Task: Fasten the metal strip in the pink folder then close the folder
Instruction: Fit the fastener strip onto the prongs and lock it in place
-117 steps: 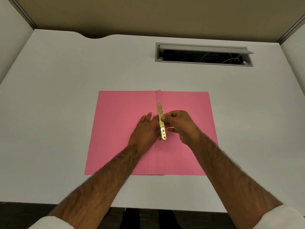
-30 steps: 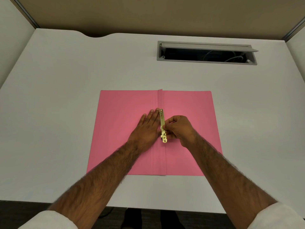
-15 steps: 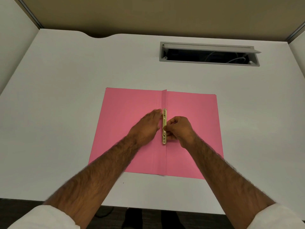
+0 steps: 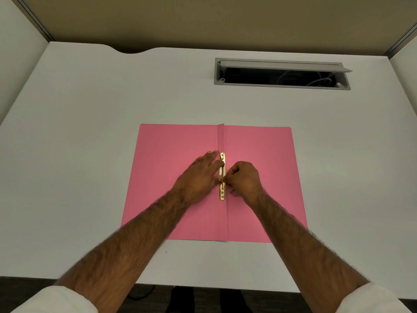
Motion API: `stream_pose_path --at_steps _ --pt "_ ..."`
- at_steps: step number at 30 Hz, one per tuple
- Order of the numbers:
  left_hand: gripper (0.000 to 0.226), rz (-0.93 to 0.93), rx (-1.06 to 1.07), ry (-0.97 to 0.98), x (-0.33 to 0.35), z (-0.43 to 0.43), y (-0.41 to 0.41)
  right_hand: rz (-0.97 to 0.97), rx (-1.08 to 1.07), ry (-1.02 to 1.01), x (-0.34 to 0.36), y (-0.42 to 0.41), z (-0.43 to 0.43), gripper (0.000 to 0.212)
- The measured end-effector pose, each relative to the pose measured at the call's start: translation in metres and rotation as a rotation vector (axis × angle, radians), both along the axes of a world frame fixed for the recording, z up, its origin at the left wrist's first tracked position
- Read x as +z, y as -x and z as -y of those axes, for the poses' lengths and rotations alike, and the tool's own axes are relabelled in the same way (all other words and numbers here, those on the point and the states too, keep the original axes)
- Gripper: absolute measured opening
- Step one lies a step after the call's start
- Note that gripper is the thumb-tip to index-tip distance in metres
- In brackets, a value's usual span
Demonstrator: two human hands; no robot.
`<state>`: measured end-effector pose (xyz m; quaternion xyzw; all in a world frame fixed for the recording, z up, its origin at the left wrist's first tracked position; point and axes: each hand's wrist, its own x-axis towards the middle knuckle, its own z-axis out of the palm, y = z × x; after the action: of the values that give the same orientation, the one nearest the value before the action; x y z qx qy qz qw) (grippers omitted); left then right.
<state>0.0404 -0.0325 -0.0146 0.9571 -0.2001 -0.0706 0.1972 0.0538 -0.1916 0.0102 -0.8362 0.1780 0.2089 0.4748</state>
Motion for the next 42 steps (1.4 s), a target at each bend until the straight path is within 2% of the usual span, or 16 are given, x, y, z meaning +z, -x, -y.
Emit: stream_pose_path --at_steps 4,10,22,28,33,39,42 --pt "0.062 -0.069 0.030 -0.064 0.003 0.004 0.001 0.056 0.091 0.151 -0.001 -0.001 -0.002 0.014" --pt "0.060 -0.104 0.043 -0.121 0.002 0.009 0.003 0.054 0.165 0.216 -0.003 -0.003 0.000 0.006" --pt "0.069 -0.156 -0.013 -0.211 0.000 0.007 0.006 0.059 0.254 0.176 -0.007 -0.012 0.007 0.010" --pt "0.071 -0.197 0.001 -0.191 0.004 0.009 0.003 0.285 0.224 0.045 -0.001 -0.024 0.007 0.026" --pt "0.075 -0.176 0.000 -0.224 0.005 0.008 0.004 0.343 0.326 0.060 0.002 -0.039 0.004 0.010" --pt "0.077 -0.168 -0.033 -0.254 0.004 0.008 0.003 0.306 0.283 0.120 -0.002 -0.054 0.012 0.006" --pt "0.076 -0.159 -0.037 -0.259 0.004 0.007 0.003 0.312 0.326 0.197 -0.005 -0.058 0.011 0.007"
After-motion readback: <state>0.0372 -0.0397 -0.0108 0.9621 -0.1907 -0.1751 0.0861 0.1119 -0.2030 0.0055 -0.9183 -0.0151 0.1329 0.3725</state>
